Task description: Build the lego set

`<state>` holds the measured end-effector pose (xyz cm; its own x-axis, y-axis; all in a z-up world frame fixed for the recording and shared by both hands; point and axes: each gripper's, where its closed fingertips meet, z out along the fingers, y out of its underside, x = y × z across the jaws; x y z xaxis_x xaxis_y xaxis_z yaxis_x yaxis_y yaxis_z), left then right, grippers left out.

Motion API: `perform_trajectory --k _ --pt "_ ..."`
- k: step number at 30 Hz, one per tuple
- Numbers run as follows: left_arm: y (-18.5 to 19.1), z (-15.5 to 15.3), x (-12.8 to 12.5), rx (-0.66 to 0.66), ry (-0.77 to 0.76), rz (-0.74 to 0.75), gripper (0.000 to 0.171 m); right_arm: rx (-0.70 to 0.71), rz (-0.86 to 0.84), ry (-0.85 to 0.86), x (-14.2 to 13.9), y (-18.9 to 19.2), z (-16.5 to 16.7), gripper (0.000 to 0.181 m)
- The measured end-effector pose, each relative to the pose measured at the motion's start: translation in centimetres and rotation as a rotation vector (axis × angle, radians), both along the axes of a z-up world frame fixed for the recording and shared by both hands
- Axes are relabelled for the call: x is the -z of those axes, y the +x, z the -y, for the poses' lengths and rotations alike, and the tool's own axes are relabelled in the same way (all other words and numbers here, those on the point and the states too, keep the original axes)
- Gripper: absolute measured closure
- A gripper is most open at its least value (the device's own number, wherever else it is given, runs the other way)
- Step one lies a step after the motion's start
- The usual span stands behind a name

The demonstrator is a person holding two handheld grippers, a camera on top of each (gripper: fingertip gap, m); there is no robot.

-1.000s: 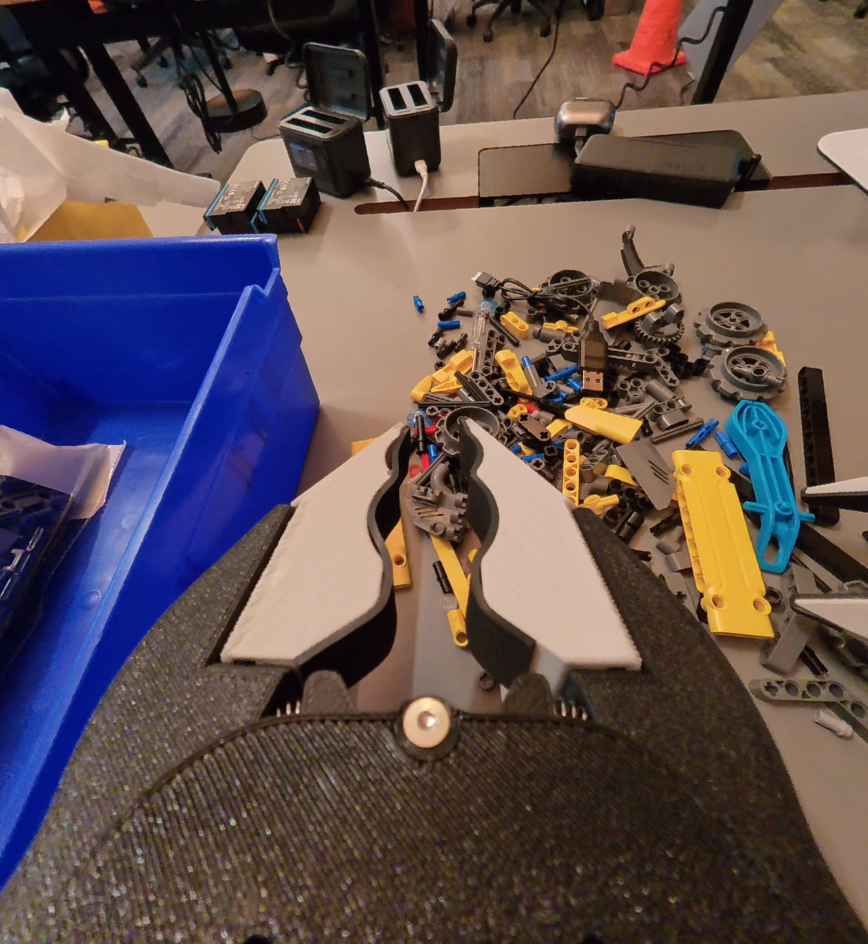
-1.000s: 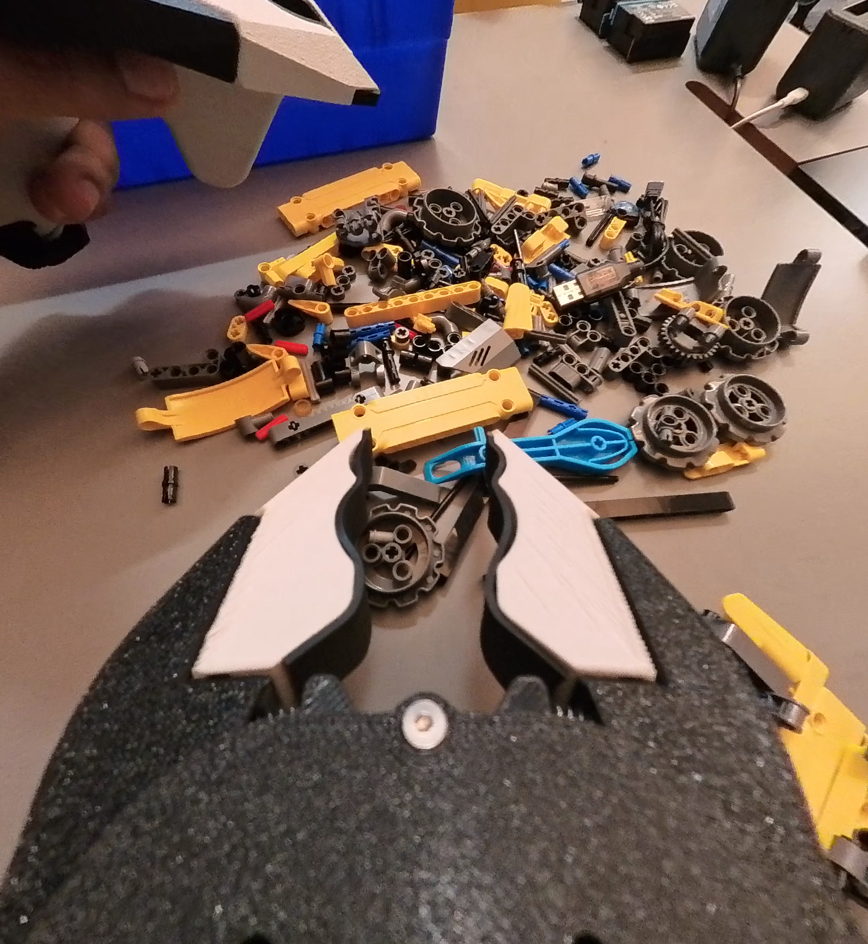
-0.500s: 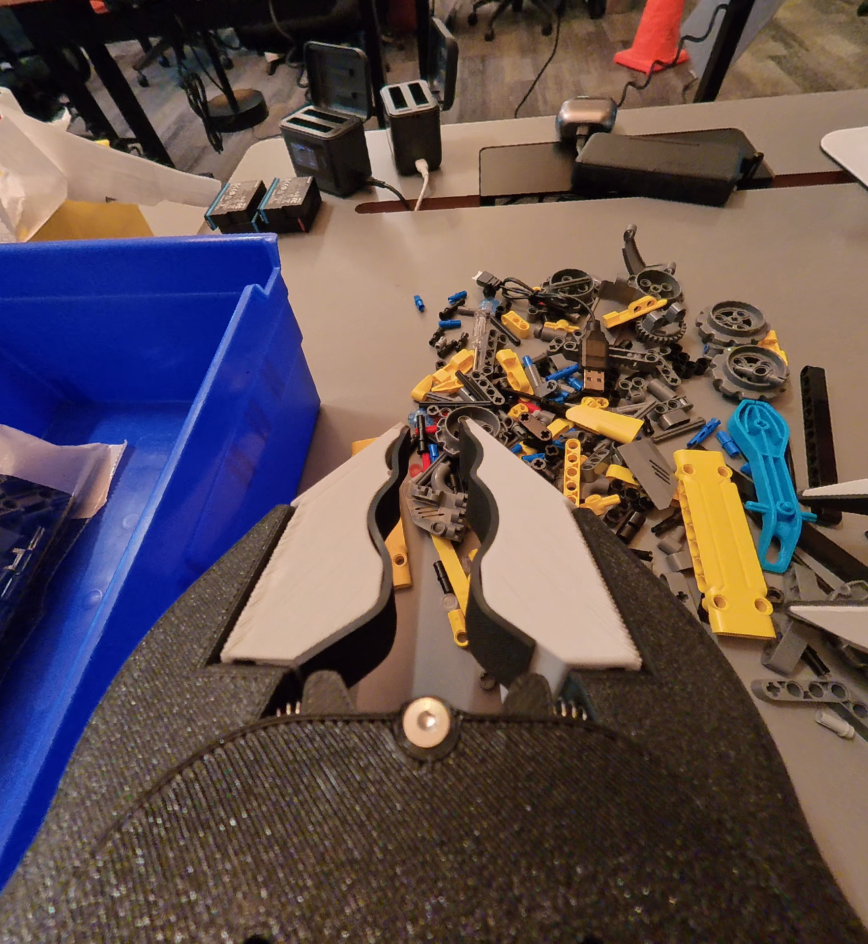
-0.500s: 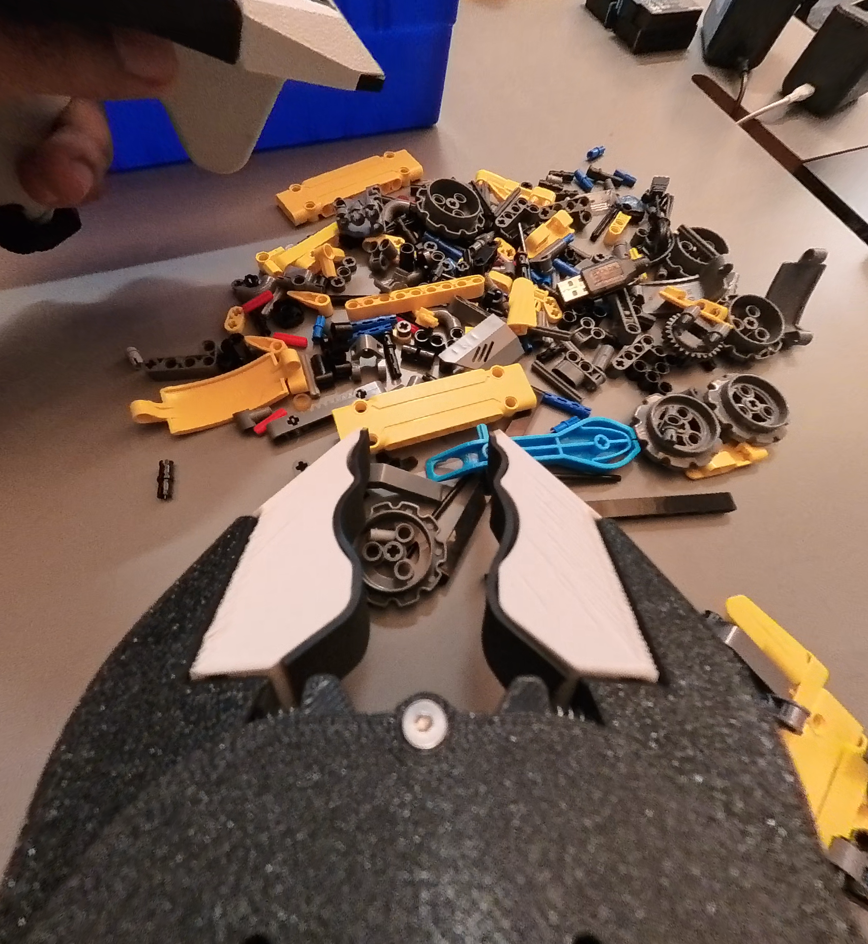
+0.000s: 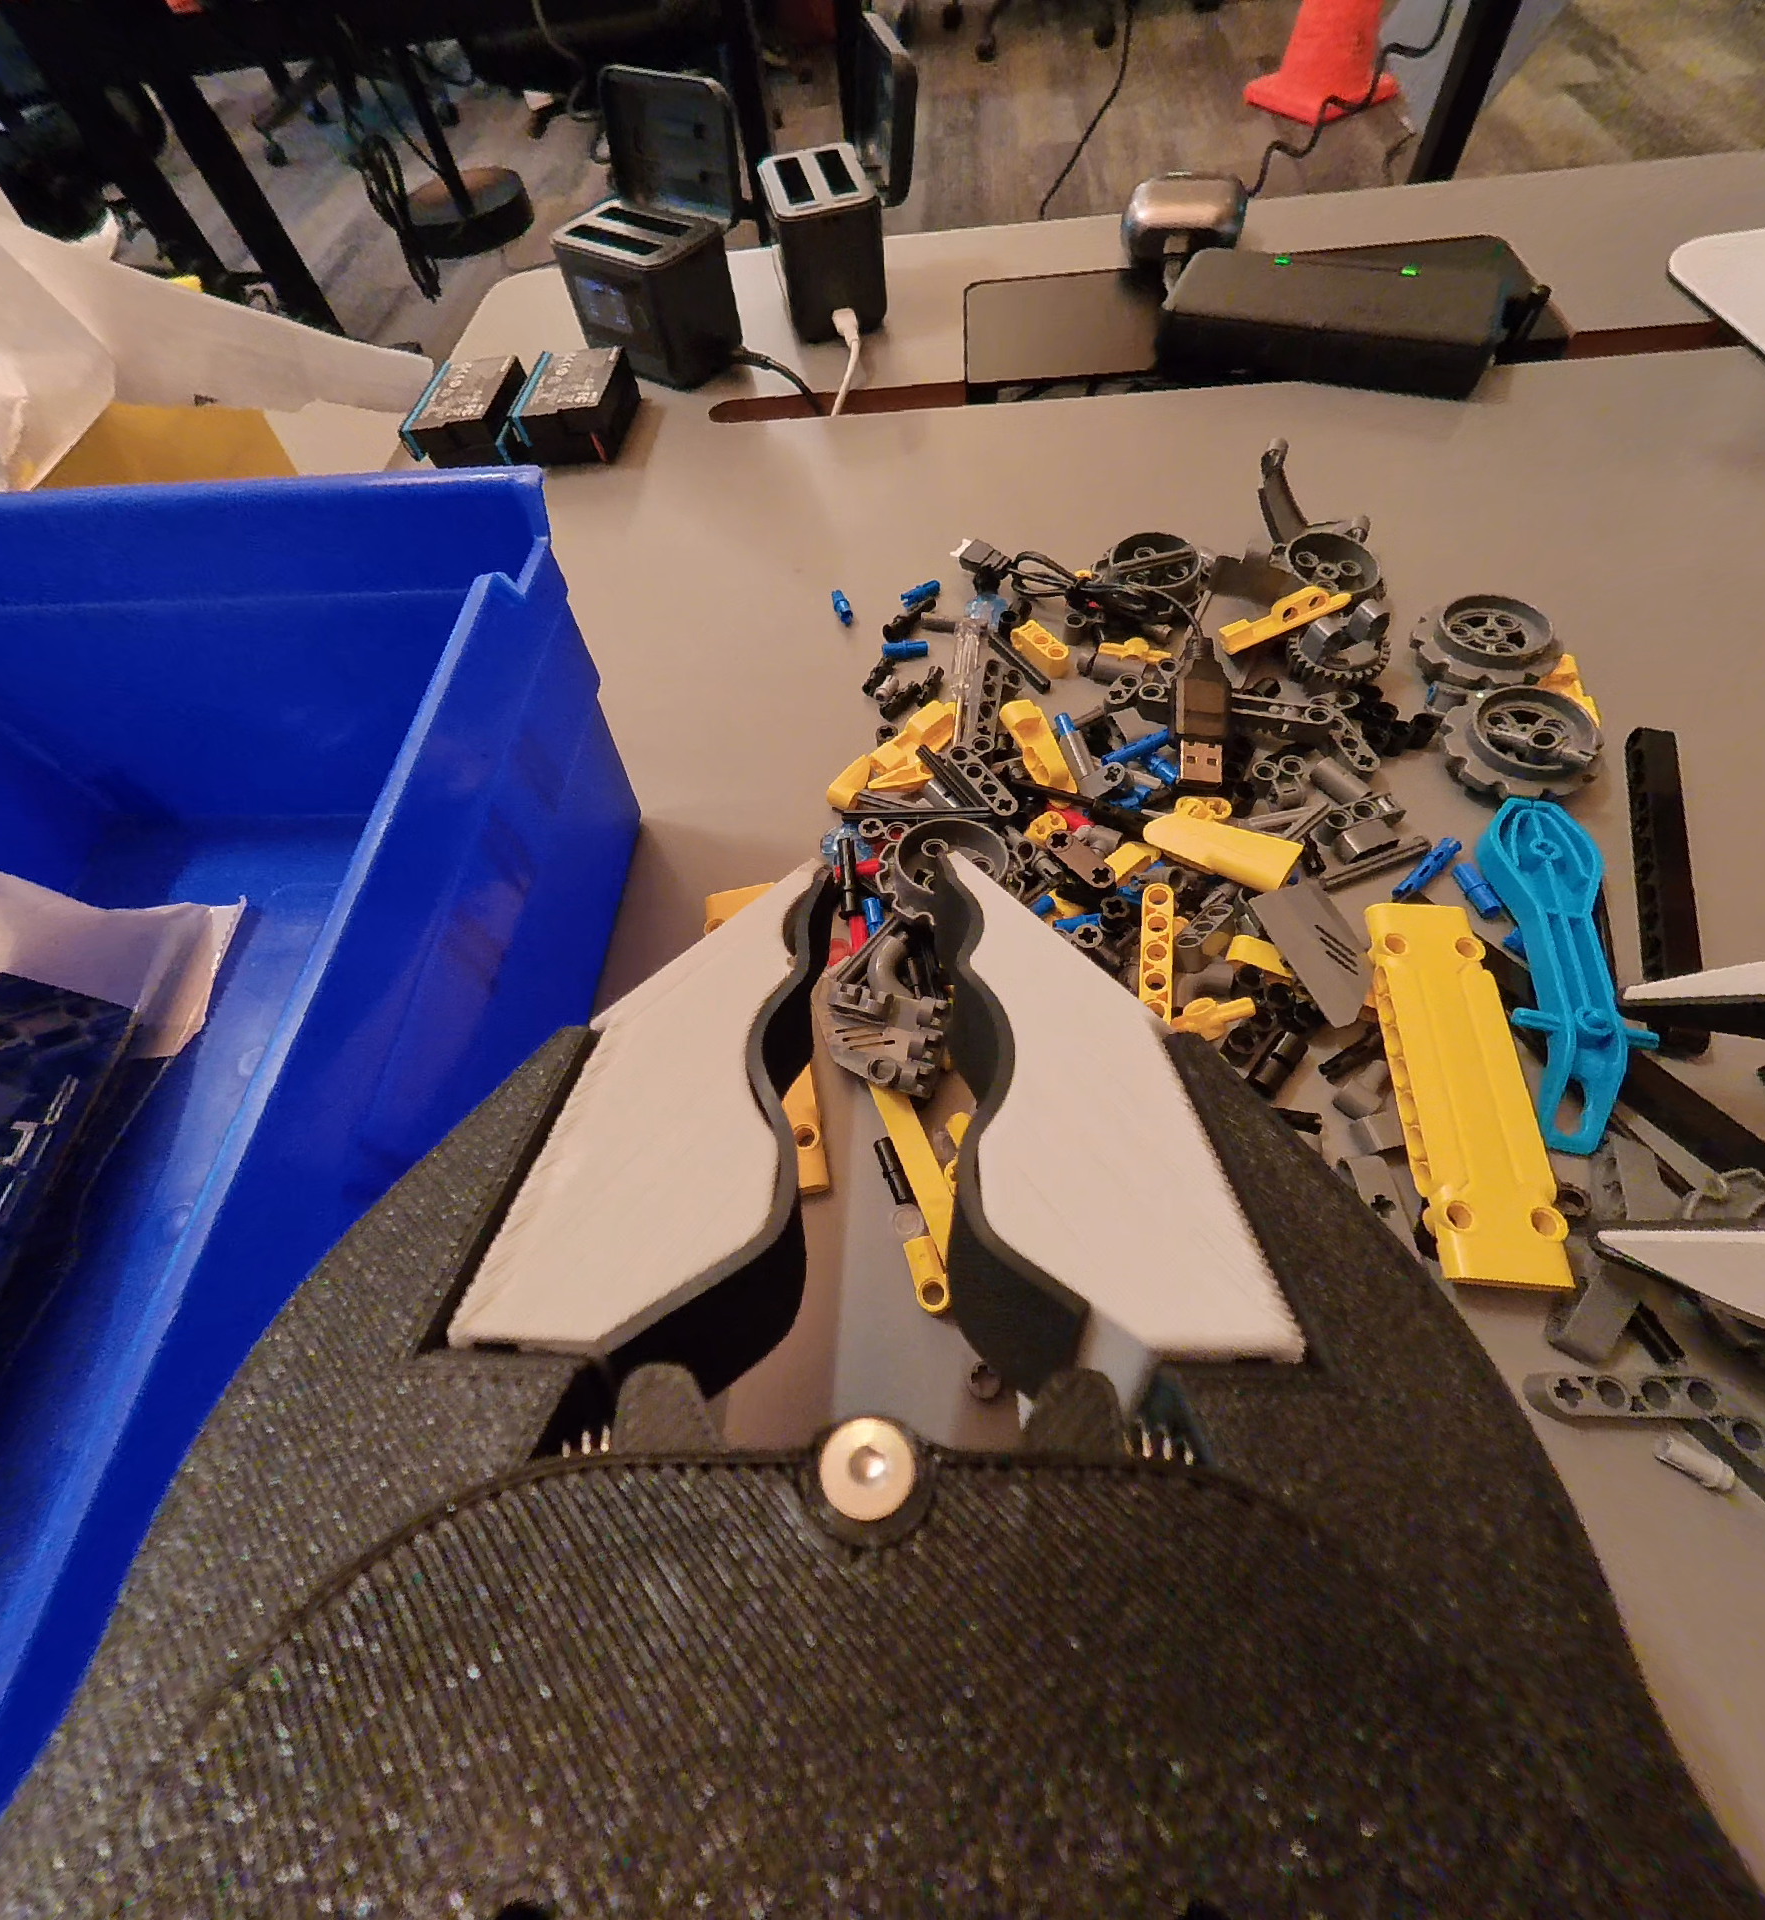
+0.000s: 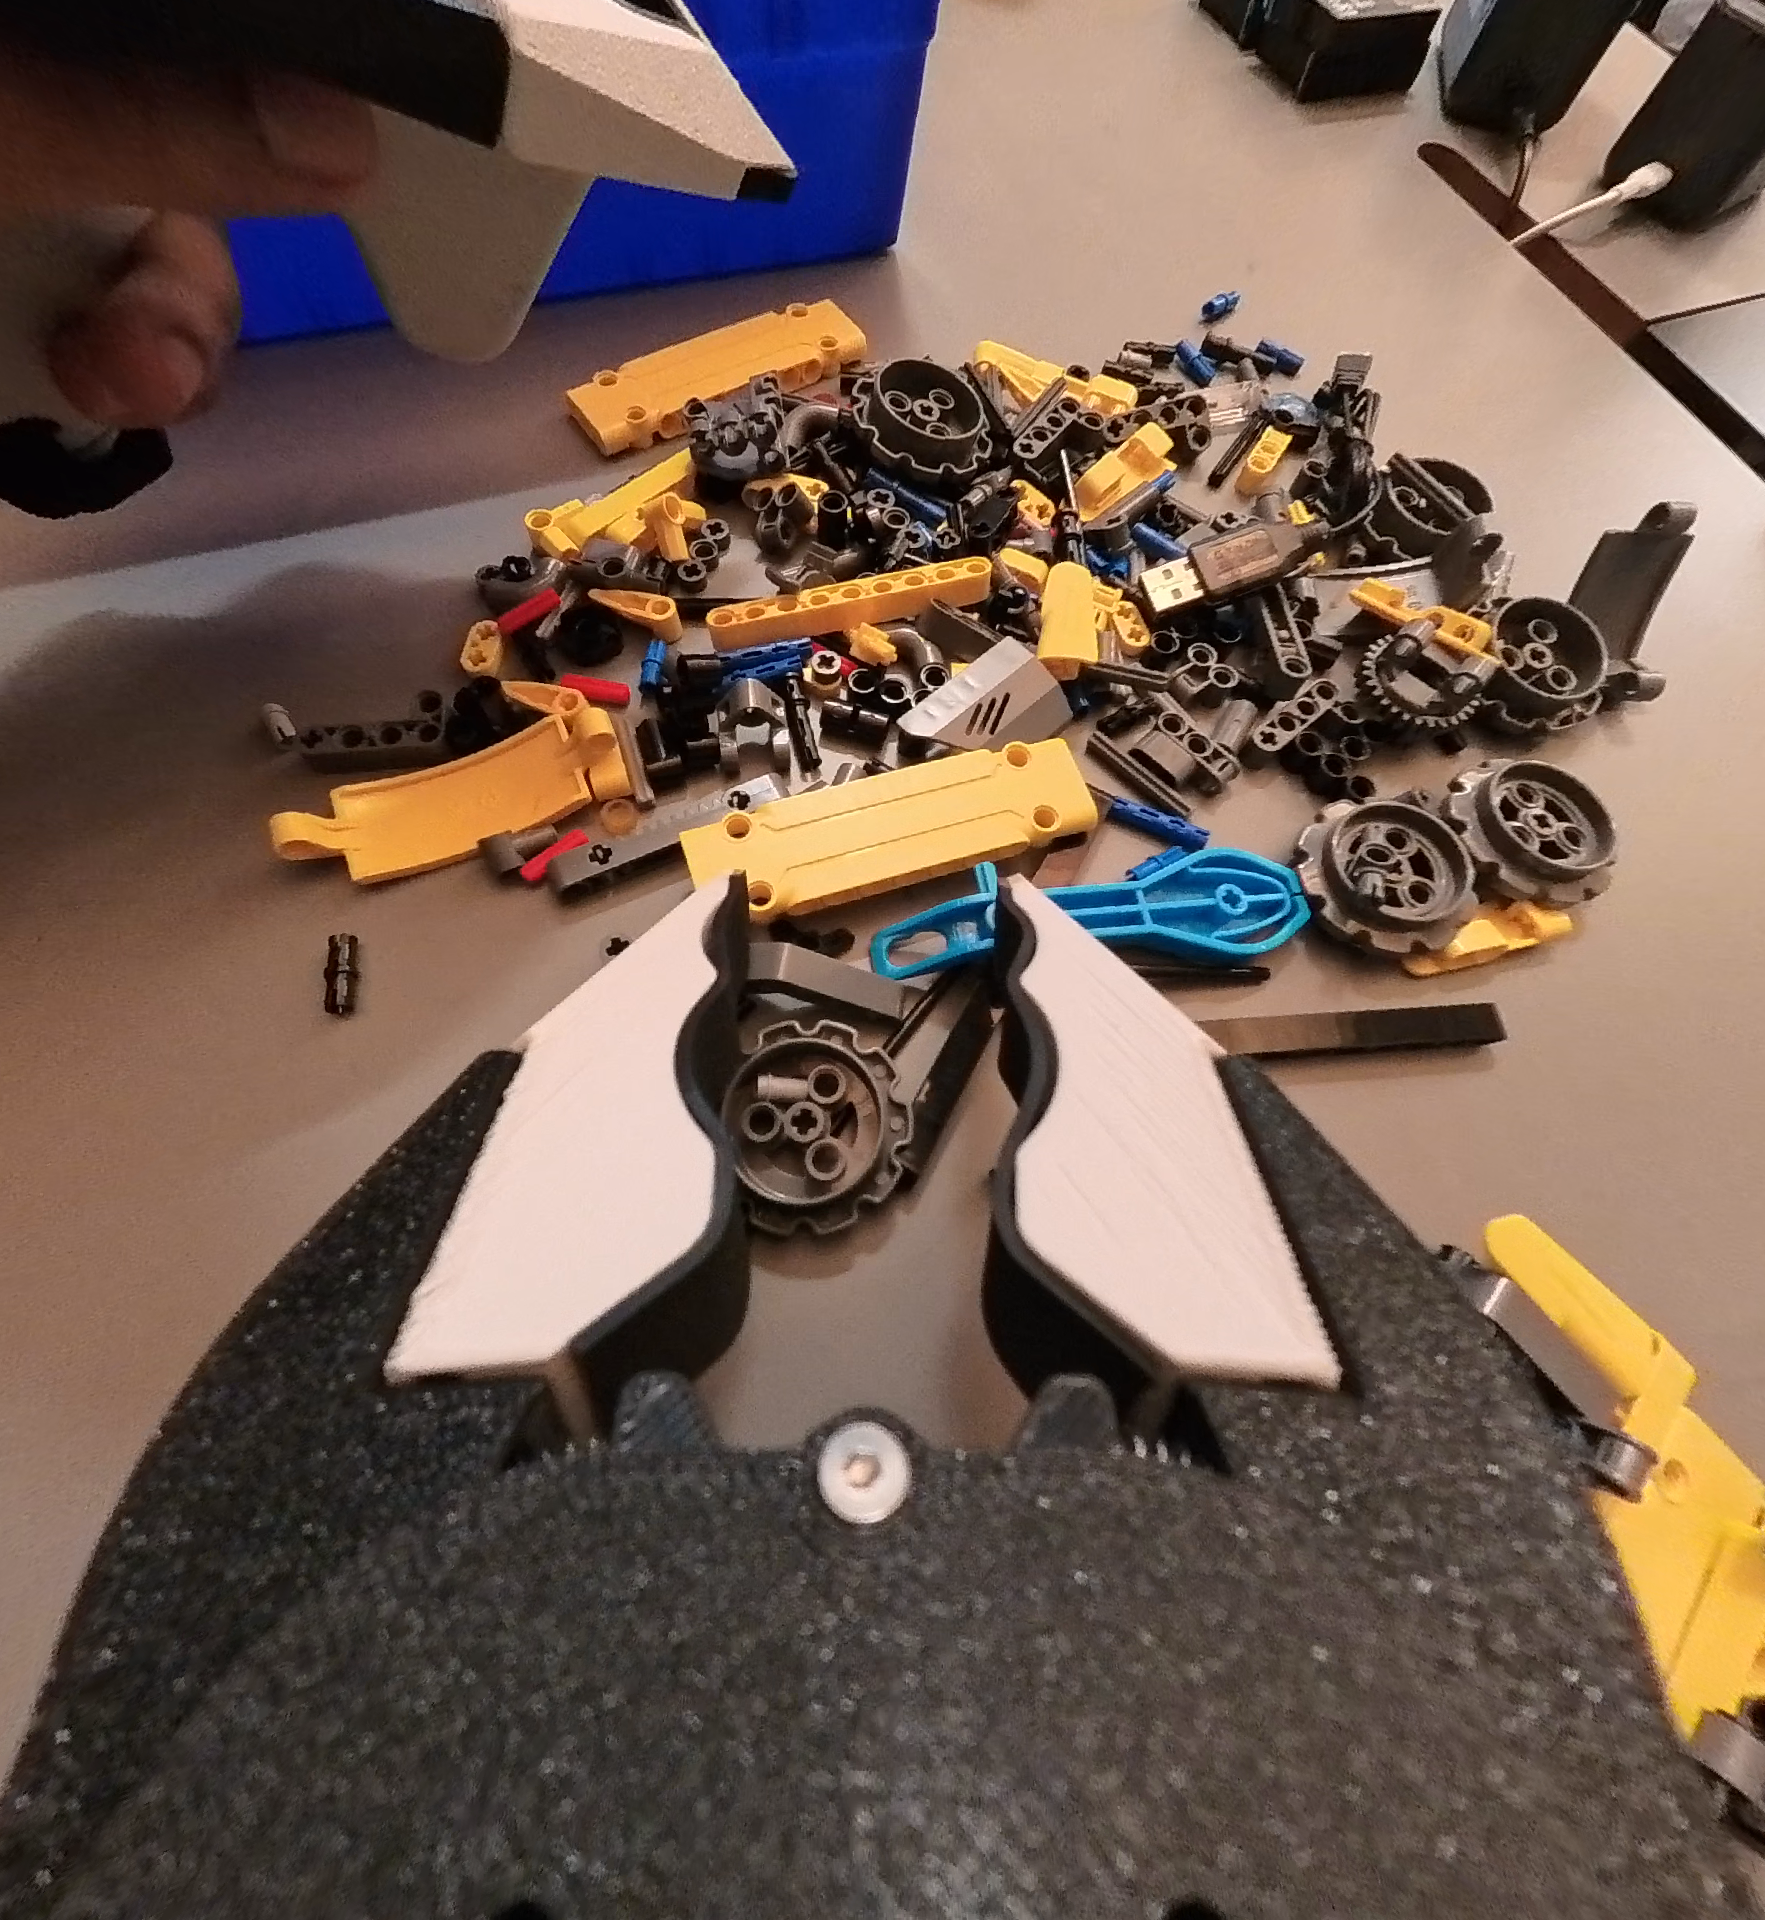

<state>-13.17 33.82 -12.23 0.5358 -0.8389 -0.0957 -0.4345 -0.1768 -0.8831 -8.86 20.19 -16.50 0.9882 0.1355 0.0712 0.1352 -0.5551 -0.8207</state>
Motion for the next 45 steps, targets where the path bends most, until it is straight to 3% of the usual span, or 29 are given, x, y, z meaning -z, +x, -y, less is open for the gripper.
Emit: perform_trajectory --k 13,33,45 --pt "0.1 0.1 0.3 0.007 -0.005 -0.014 0.155 -0.004 0.013 -0.005 0.1 -0.1 0.0 0.134" --pt "0.7 1.6 3.0 0.084 -0.069 -0.144 0.152 -0.005 0.02 -0.012 0.2 -0.1 0.0 0.132" --pt "0.5 1.2 3.5 0.065 -0.037 -0.198 0.15 0.069 0.044 -0.078 1.2 -0.6 -1.5 0.106"
